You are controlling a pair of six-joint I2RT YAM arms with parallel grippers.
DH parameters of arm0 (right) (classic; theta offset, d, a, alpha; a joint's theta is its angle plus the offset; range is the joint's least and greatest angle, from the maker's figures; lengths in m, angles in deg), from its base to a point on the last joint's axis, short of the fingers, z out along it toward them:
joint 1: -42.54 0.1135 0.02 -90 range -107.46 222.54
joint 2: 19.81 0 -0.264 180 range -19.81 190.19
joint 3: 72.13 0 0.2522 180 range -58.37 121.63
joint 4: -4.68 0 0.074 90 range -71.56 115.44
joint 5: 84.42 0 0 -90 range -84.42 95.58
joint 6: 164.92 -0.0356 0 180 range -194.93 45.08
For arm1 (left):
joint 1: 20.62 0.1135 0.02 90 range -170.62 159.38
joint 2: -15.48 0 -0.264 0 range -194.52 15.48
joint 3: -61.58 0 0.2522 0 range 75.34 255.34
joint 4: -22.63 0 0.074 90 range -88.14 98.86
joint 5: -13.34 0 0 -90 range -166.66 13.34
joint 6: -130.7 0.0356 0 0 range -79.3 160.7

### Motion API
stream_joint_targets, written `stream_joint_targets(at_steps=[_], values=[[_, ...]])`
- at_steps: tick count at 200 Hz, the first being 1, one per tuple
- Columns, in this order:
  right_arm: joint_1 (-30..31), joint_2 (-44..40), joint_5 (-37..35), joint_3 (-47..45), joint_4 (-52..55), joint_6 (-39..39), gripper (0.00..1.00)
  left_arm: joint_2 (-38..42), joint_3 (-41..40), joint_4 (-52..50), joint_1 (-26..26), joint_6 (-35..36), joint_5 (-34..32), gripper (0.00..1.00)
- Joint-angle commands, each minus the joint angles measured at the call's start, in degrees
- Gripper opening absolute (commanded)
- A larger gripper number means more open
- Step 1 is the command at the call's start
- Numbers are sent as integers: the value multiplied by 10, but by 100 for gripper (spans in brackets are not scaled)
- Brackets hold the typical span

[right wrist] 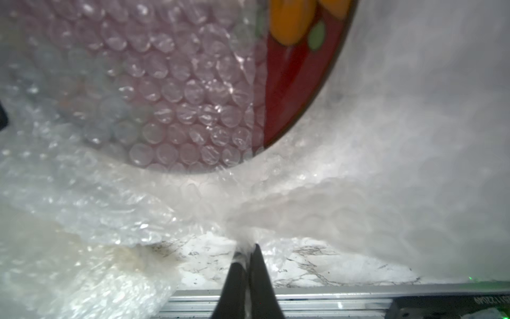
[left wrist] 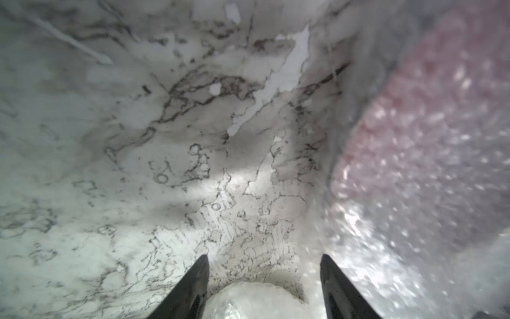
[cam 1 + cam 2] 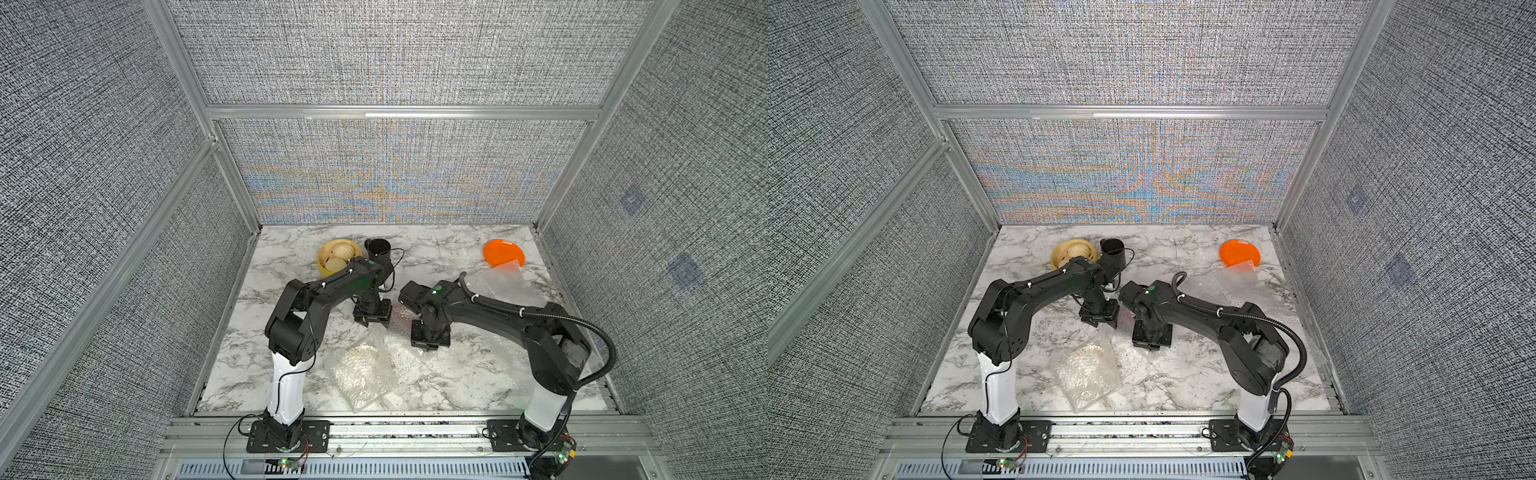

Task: Unpack dinner plates from bubble wrap
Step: Unwrap the bubble wrap at the center of the board.

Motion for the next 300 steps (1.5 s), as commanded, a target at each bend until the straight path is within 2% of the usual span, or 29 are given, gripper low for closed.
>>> stream_joint_targets(at_steps=[1, 15, 34, 56, 63, 74, 87, 103, 119, 139, 160, 183, 196, 212, 225, 239, 254, 262, 280, 300], values=[[1, -34, 14, -58, -57, -41, 0, -13, 4, -3, 0, 5, 6, 55], [1, -57, 20, -100, -89, -58, 0, -22, 7, -7, 0, 8, 6, 48], [1, -78, 28, -131, -130, -65, 0, -16, 8, -12, 0, 11, 11, 48], [1, -95, 30, -129, -141, -52, 3, 47, -13, 5, -2, 18, 43, 66], [1, -104, 30, -129, -143, -51, 8, 71, -16, 4, -4, 22, 40, 70], [-3, -122, 26, -134, -143, -56, 23, 101, -19, -6, -9, 28, 21, 75], [-12, -147, 23, -141, -150, -64, 34, 130, -27, -18, -16, 37, 9, 76], [-19, -163, 29, -163, -166, -63, 44, 161, -48, -26, -30, 48, -15, 77], [-25, -153, 39, -150, -159, -46, 50, 180, -75, -24, -47, 57, -23, 77], [-25, -120, 45, -108, -138, -18, 51, 187, -94, -22, -77, 62, -26, 77], [-26, -99, 43, -94, -123, -14, 51, 186, -98, -21, -103, 49, -37, 77], [-30, -102, 45, -116, -131, -29, 46, 178, -89, -14, -119, 38, -35, 77], [-31, -112, 47, -132, -132, -36, 37, 171, -76, -16, -129, 34, -35, 77], [-32, -129, 43, -149, -136, -43, 20, 160, -61, -22, -141, 33, -36, 76], [-32, -145, 40, -173, -145, -52, 9, 148, -52, -28, -147, 32, -35, 75], [-32, -161, 39, -190, -162, -64, 4, 137, -48, -28, -150, 27, -24, 74], [-31, -171, 45, -204, -185, -74, 4, 129, -42, -28, -154, 24, -11, 74], [-29, -173, 48, -208, -196, -75, 10, 129, -39, -28, -158, 23, -9, 74], [-26, -182, 55, -207, -211, -77, 35, 138, -32, -32, -164, 21, -4, 74], [-30, -208, 48, -212, -202, -96, 45, 155, -29, -40, -169, 28, -5, 74]])
